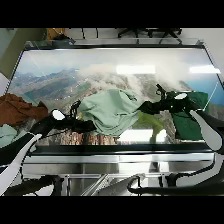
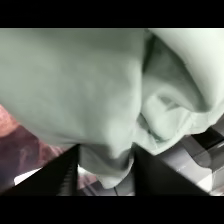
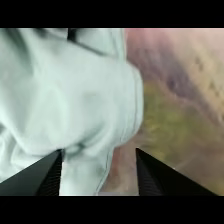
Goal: Fold the shirts.
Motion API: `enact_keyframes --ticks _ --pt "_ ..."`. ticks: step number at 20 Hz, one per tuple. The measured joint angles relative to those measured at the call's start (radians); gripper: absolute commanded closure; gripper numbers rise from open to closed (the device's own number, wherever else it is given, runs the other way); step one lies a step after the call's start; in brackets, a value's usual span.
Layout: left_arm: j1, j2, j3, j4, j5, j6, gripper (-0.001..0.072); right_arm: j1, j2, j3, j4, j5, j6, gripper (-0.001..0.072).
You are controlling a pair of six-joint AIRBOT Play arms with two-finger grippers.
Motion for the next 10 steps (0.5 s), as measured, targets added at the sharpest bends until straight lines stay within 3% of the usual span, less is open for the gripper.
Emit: enact_keyframes --ticks 1,2,4,5,10 --pt "0.007 0.001 0.000 0.000 0.005 0.000 0.0660 0.000 -0.009 0.006 0.010 -0.015 -0.006 0.0320" --pt "0.015 0.006 -0.001 0.000 0.008 0.001 0.0690 0.000 -0.016 0.012 0.020 -0.025 -0.012 0.0457" --pt "0.032 0.023 -0.001 0.000 0.021 0.008 0.0691 0.002 -0.032 0.020 0.051 -0.035 -0.035 0.0659" --pt "0.041 0.033 -0.001 0.000 0.027 0.009 0.0691 0.003 -0.037 0.023 0.073 -0.035 -0.050 0.0698" --pt "0.095 0.119 -0.001 0.000 0.032 0.020 0.0691 0.000 -0.026 0.051 0.175 0.029 -0.118 0.0698"
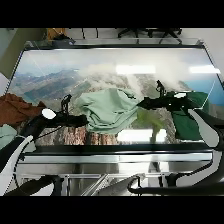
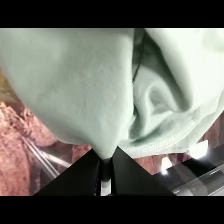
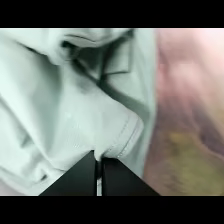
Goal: Fold the shirts.
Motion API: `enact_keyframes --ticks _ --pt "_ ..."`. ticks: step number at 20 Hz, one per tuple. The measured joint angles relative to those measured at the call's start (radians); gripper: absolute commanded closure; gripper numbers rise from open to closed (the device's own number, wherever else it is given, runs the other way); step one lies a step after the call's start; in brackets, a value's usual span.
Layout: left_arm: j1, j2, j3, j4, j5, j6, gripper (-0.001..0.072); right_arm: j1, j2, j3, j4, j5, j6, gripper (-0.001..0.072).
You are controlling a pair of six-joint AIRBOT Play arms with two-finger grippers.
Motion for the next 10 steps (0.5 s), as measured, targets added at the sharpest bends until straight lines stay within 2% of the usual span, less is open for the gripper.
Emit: enact_keyframes --ticks 5,10 --pt "0.069 0.190 0.040 0.001 -0.078 0.004 0.0691 -0.008 0.122 0.135 0.040 0.154 0.007 0.0698" --pt "0.150 0.451 0.339 0.000 -0.188 -0.001 0.0691 -0.009 0.370 0.398 0.070 0.231 0.034 0.0698"
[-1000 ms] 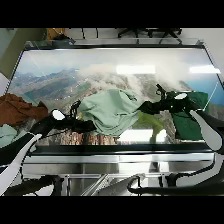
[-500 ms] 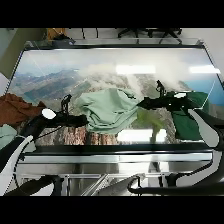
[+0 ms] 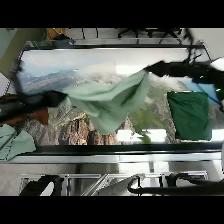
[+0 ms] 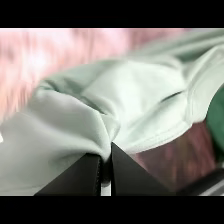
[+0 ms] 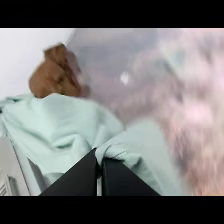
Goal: Fold the shirts.
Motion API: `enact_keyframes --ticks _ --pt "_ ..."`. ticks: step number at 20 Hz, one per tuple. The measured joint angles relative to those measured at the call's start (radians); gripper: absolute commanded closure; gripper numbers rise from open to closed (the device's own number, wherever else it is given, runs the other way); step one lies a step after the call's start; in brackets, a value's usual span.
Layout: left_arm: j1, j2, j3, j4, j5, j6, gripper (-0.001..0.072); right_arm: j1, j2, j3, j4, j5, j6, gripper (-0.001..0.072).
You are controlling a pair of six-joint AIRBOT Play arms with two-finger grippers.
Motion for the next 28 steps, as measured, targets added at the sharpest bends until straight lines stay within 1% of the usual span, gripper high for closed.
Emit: enact_keyframes --ticks 2,5,8,11,13,15,17,19,22,23,24,25,26,27,28 --pt "0.034 0.074 0.174 -0.001 -0.017 -0.003 0.0691 0.000 0.095 0.110 -0.001 -0.007 0.004 0.0699" --pt "0.089 0.121 0.430 0.000 -0.041 -0.007 0.0691 0.000 0.216 0.232 -0.040 -0.043 0.020 0.0698" --pt "0.138 0.078 0.634 0.000 -0.116 -0.010 0.0691 0.000 0.300 0.288 -0.112 -0.066 0.048 0.0698" --pt "0.158 -0.037 0.744 0.000 -0.236 -0.010 0.0691 0.000 0.303 0.285 -0.201 -0.059 0.101 0.0698" --pt "0.136 -0.130 0.744 0.000 -0.290 -0.010 0.0690 0.000 0.259 0.237 -0.237 -0.028 0.133 0.0698" --pt "0.088 -0.240 0.692 0.008 -0.318 -0.006 0.0690 0.000 0.195 0.153 -0.242 -0.004 0.148 0.0698" --pt "0.023 -0.365 0.603 0.009 -0.320 0.028 0.0690 0.001 0.109 0.029 -0.249 0.006 0.155 0.0698" --pt "-0.036 -0.497 0.508 0.032 -0.291 0.055 0.0689 0.001 0.012 -0.105 -0.248 -0.010 0.147 0.0698" --pt "-0.097 -0.717 0.401 0.067 -0.195 0.080 0.0684 0.001 -0.163 -0.256 -0.246 -0.089 0.108 0.0698" --pt "-0.106 -0.787 0.391 0.071 -0.162 0.086 0.0479 0.000 -0.225 -0.283 -0.240 -0.121 0.087 0.0697" --pt "-0.108 -0.859 0.395 0.074 -0.135 0.089 0.0086 0.000 -0.283 -0.299 -0.232 -0.145 0.066 0.0690" --pt "-0.105 -0.914 0.413 0.070 -0.125 0.090 0.0013 0.000 -0.329 -0.303 -0.213 -0.161 0.045 0.0665" --pt "-0.097 -0.962 0.443 0.058 -0.125 0.088 0.0013 0.000 -0.367 -0.299 -0.192 -0.177 0.026 0.0513" --pt "-0.086 -1.001 0.481 0.045 -0.134 0.082 0.0013 -0.001 -0.393 -0.284 -0.184 -0.186 0.011 0.0377" --pt "-0.071 -1.027 0.523 0.042 -0.160 0.074 0.0013 -0.003 -0.406 -0.260 -0.177 -0.186 0.001 0.0334"
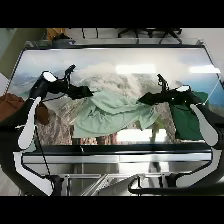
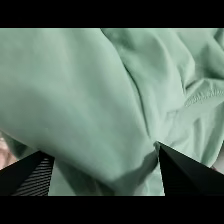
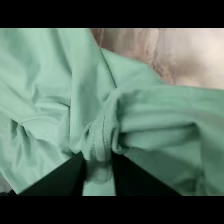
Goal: Fold the shirts.
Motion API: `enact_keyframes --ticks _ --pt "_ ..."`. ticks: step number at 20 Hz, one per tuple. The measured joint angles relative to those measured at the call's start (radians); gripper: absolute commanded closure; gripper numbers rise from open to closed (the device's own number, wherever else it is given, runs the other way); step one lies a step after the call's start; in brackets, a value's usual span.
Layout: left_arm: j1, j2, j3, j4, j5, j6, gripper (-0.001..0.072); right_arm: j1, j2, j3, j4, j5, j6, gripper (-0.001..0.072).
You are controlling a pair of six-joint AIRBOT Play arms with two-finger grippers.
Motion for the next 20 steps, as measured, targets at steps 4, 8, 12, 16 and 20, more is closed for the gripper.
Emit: enact_keyframes --ticks 4,8,12,16,20 --pt "0.086 0.000 0.142 -0.012 -0.157 -0.048 0.0014 -0.055 0.016 0.145 -0.035 0.073 -0.018 0.0330" --pt "0.159 0.143 0.033 0.049 -0.275 -0.075 0.0014 -0.172 0.086 0.208 -0.100 0.174 -0.016 0.0330" --pt "0.195 0.336 -0.343 0.127 -0.243 -0.078 0.0013 -0.287 0.106 0.160 -0.140 0.246 -0.014 0.0330" --pt "0.209 0.464 -0.693 0.156 -0.090 -0.076 0.0013 -0.339 0.091 0.082 -0.154 0.259 -0.052 0.0330" --pt "0.210 0.484 -0.872 0.145 0.022 -0.064 0.0013 -0.352 0.051 0.053 -0.154 0.257 -0.074 0.0330"
